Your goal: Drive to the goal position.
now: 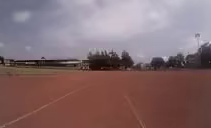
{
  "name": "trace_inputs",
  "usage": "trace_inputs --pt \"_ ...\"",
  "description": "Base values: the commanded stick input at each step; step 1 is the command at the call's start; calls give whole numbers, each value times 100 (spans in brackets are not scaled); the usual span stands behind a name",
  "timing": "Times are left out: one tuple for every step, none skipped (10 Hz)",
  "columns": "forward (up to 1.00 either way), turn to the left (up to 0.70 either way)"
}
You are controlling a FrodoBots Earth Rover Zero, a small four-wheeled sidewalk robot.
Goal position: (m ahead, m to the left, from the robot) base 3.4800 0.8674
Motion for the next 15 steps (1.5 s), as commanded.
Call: trace_inputs --pt "70 0" --pt "70 0" --pt "70 0" --pt "70 0" --pt "70 0" --pt "70 0" --pt "70 0" --pt "70 0" --pt "70 0" --pt "70 0" --pt "70 0" --pt "70 0" --pt "70 0" --pt "70 0" --pt "70 0"
